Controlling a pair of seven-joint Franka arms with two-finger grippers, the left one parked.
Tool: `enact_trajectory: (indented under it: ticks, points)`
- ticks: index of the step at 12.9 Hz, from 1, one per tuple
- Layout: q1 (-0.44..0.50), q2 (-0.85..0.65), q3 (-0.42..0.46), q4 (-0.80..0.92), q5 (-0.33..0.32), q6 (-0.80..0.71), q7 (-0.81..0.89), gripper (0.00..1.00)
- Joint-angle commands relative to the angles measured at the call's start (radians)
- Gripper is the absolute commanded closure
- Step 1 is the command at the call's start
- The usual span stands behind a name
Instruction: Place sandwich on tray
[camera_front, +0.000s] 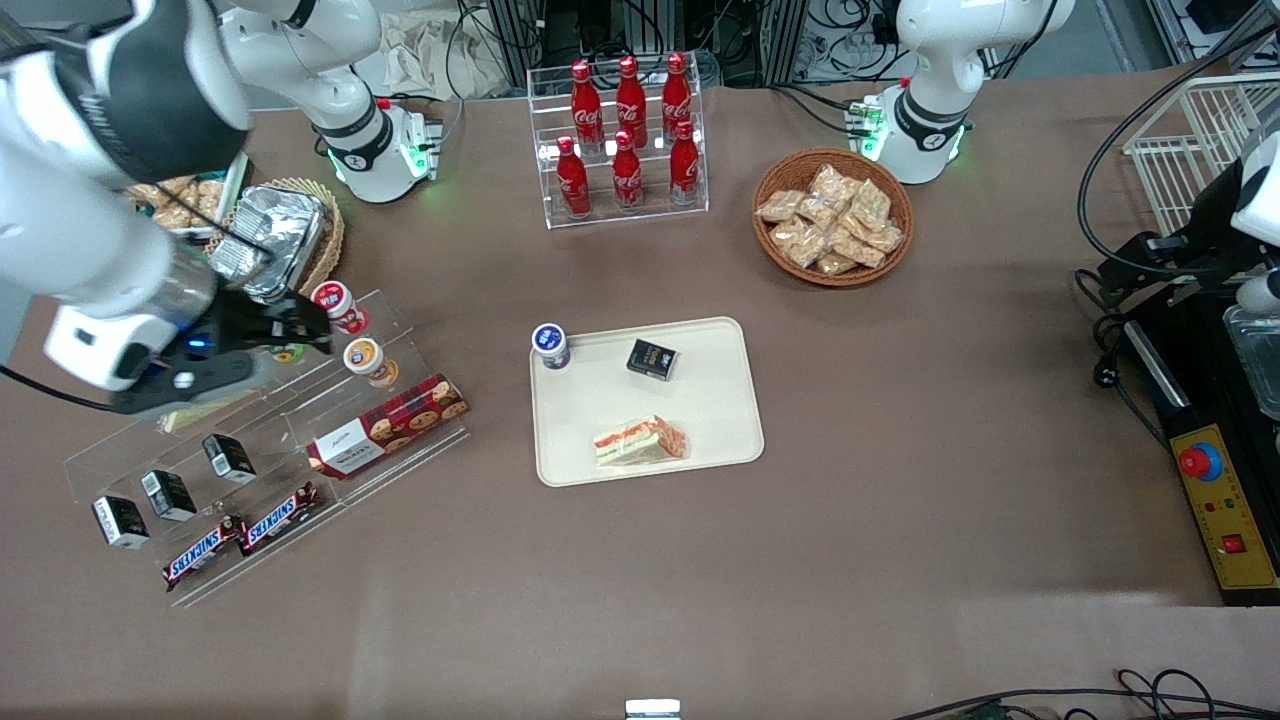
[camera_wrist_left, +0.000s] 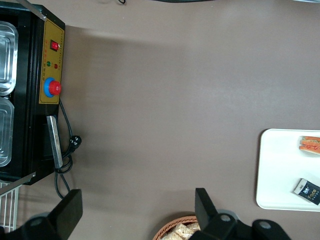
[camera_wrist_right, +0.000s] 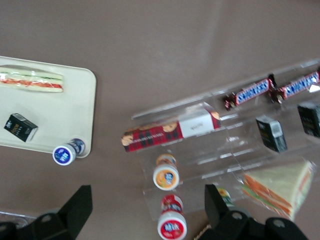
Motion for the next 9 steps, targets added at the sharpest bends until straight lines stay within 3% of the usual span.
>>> enact_trajectory:
  ticks: [1, 4, 9]
  points:
    - [-0.085, -0.031, -0.004, -0.02, -0.009, -0.042, -0.02, 0.0]
    - [-0.093, -0.046, -0.085, -0.02, -0.026, -0.039, -0.047, 0.0]
    - [-0.148, -0.084, -0.093, -0.052, -0.031, -0.039, -0.049, 0.0]
